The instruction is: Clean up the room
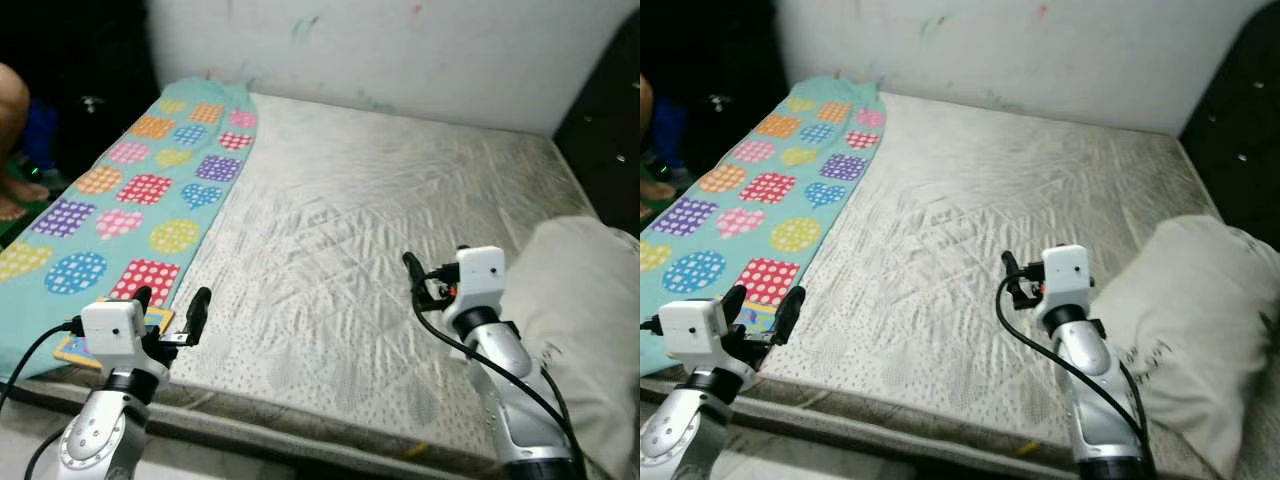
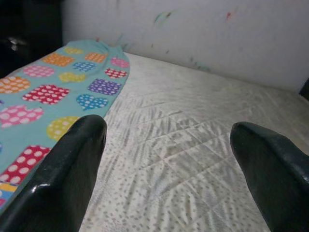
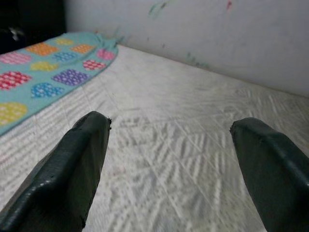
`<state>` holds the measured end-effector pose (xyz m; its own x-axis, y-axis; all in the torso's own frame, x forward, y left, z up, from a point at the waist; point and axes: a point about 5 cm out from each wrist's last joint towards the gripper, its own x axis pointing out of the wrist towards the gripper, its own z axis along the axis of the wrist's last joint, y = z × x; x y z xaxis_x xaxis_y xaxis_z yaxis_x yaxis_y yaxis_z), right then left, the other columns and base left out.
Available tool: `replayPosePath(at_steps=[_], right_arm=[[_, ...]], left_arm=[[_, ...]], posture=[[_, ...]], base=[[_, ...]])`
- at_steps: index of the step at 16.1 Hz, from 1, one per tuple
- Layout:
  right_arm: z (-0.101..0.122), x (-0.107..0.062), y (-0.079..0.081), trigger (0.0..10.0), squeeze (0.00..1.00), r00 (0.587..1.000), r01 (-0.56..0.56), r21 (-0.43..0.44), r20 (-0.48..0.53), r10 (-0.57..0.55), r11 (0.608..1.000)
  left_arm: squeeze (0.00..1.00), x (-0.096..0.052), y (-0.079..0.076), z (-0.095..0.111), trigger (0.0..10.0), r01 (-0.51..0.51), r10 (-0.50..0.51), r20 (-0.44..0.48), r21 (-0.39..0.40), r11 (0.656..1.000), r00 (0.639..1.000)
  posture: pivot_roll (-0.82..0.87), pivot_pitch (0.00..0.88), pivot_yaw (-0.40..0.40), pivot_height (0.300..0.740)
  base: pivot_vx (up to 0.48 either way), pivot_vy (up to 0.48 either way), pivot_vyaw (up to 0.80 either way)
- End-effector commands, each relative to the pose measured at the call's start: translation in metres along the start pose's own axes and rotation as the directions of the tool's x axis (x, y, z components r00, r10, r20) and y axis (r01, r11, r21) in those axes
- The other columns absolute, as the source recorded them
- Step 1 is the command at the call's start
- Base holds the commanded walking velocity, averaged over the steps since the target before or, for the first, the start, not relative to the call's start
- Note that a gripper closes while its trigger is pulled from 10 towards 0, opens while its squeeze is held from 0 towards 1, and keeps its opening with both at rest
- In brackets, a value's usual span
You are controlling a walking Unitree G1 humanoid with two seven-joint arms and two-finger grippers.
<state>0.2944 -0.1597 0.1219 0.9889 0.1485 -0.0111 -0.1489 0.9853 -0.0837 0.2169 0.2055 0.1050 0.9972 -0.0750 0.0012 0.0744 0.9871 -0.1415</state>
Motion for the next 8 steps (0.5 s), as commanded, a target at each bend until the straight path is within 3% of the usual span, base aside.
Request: replayPosePath(at_steps=[1,4,8], right_arm=[[-0.0021,-0.0027,-0.0080,10.0,0.00,1.000,0.021,-0.011,-0.007,-0.021,1.000],[-0.0024,-0.0027,-0.0076,10.0,0.00,1.000,0.021,-0.011,-0.008,-0.021,1.000],[-0.0033,-0.0021,-0.0067,10.0,0.00,1.000,0.014,-0.012,-0.008,-0.014,1.000]], left_arm=[[0.00,0.0025,-0.0044,0.0013,10.0,0.021,-0.021,-0.001,-0.001,1.000,1.000],[0.00,0.0030,-0.0045,0.0011,10.0,0.021,-0.021,-0.006,0.000,1.000,1.000],[0.00,0.0044,0.0015,-0.0023,10.0,-0.039,0.039,-0.025,-0.006,0.999,0.999]], posture=[[-0.05,0.040,-0.041,0.740],[-0.05,0.041,-0.041,0.740],[-0.04,0.036,-0.042,0.740]], base=[[0.341,0.000,0.00],[0.326,0.000,0.00],[0.000,0.000,0.00]])
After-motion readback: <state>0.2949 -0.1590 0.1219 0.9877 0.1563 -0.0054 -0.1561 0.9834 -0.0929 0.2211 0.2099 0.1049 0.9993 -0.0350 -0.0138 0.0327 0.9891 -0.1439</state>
